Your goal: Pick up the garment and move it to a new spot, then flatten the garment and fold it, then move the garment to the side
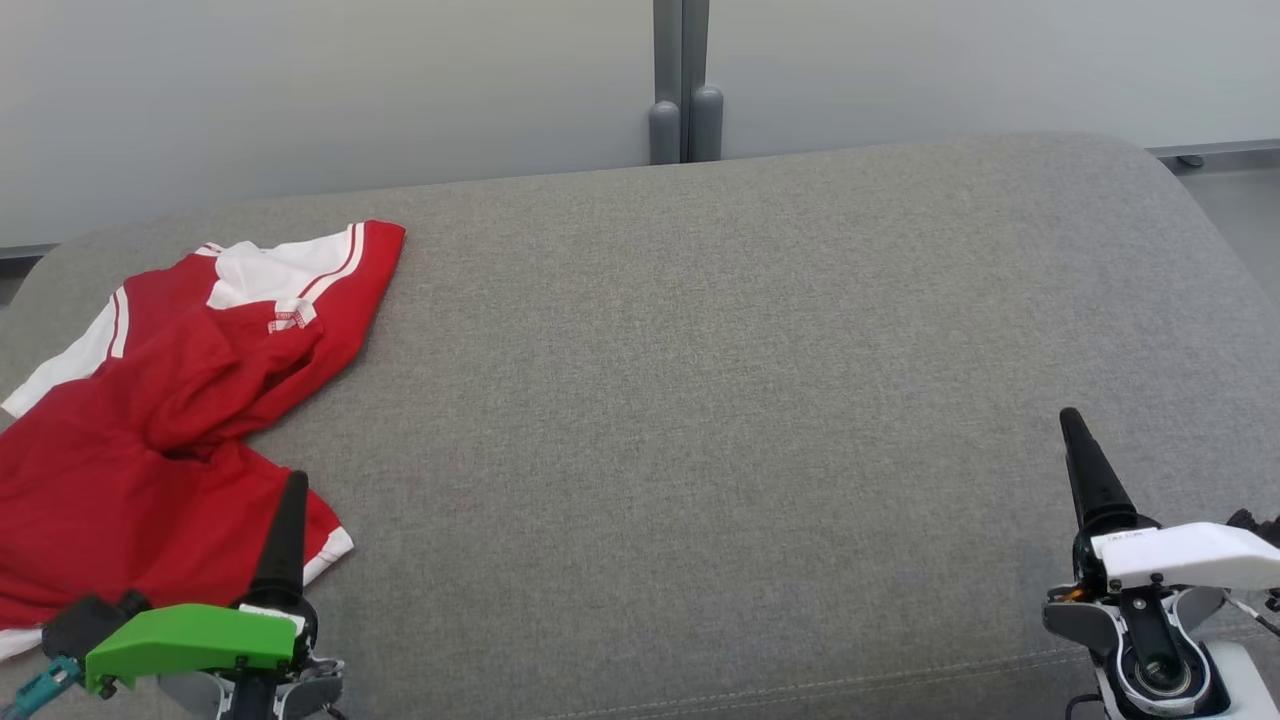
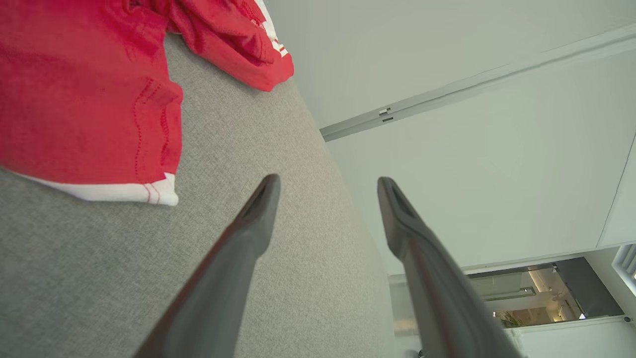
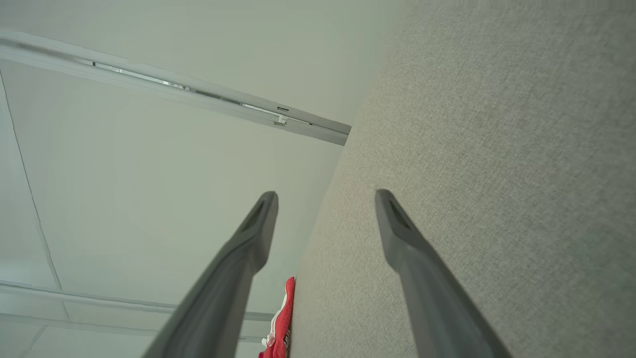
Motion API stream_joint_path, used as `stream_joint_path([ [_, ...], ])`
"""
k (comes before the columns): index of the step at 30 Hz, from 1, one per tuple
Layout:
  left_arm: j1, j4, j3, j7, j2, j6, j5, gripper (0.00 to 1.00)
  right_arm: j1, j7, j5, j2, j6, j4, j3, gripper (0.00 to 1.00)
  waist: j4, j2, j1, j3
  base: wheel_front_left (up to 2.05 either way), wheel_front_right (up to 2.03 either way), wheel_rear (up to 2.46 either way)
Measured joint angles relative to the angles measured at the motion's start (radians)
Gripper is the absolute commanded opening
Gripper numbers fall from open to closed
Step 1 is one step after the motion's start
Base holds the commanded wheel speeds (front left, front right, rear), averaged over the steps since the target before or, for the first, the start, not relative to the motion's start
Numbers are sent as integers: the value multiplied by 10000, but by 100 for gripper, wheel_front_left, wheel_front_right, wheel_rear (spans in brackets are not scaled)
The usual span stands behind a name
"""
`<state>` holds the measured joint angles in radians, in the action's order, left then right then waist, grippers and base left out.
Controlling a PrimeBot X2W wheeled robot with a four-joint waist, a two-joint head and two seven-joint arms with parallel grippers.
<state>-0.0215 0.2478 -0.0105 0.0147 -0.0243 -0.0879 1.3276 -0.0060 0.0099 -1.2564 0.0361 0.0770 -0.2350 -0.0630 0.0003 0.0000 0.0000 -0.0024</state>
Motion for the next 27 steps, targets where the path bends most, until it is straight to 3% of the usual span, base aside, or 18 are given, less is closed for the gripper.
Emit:
stream_joint_path([
  [27,141,-842,918,-1003,-326,876,-5127,100,119,-955,4803,144,-700,790,1521,100,-56,0,0,-177,0,0,0],
])
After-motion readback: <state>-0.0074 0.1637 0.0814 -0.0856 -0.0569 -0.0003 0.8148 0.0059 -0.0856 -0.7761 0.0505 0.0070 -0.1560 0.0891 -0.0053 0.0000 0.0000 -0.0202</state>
